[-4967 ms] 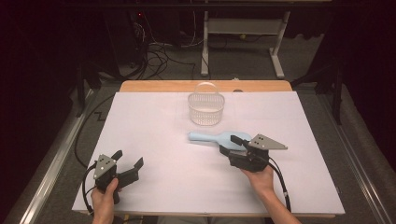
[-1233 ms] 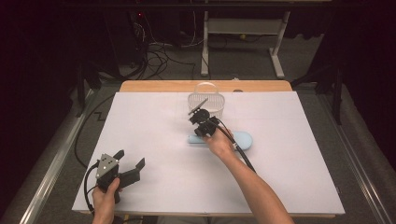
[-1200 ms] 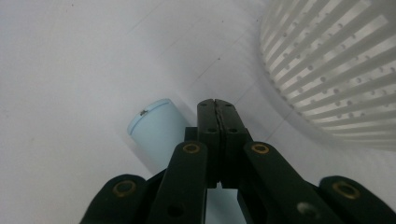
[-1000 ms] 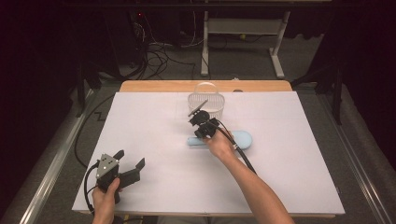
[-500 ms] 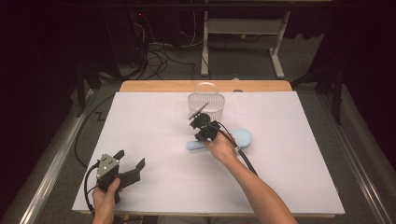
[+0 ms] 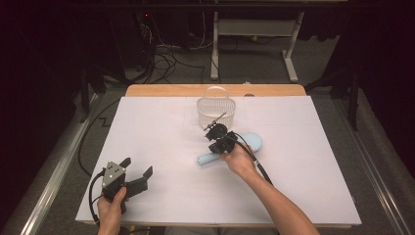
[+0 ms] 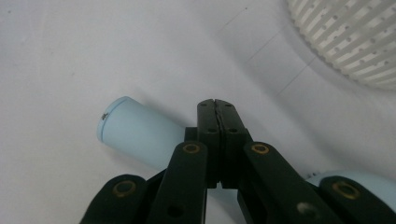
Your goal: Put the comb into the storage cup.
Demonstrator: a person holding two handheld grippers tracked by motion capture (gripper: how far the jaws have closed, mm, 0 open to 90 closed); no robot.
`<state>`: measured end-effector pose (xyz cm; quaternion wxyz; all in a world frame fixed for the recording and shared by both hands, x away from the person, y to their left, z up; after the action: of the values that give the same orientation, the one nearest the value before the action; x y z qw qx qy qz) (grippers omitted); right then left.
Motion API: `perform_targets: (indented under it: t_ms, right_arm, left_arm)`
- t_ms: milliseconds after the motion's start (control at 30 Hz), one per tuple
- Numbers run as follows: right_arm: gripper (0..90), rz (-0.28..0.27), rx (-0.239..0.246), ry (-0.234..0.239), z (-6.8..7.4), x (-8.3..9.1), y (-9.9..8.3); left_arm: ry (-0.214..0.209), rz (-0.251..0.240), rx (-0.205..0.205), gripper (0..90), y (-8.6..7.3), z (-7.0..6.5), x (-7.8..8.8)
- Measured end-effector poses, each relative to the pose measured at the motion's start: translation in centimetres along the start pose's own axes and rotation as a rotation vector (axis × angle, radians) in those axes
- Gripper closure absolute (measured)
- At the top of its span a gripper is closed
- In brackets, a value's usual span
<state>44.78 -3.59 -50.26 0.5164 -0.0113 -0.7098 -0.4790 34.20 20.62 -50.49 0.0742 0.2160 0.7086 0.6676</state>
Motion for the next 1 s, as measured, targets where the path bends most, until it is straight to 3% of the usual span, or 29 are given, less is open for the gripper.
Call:
perform_targets:
  t_ms: [1000]
  right_arm:
    - [90.0, 0.003, 0.032, 0.038, 0.7, 2.1, -2.0]
  left_arm:
    - [0.006, 0.02, -0.017, 15.2, -0.2, 0.2, 0.1]
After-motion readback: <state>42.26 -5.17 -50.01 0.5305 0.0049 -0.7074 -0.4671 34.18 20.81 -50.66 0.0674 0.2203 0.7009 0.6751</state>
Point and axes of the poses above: each handheld gripper's, and its own axes: x roughly backward along the jaws, y roughly out of its top, z roughly to its left, the point moved 9 cm from there along -x, roughly forward along the jaws, and after that the axes turned 15 degrees about -z, right-handed, at the moved point
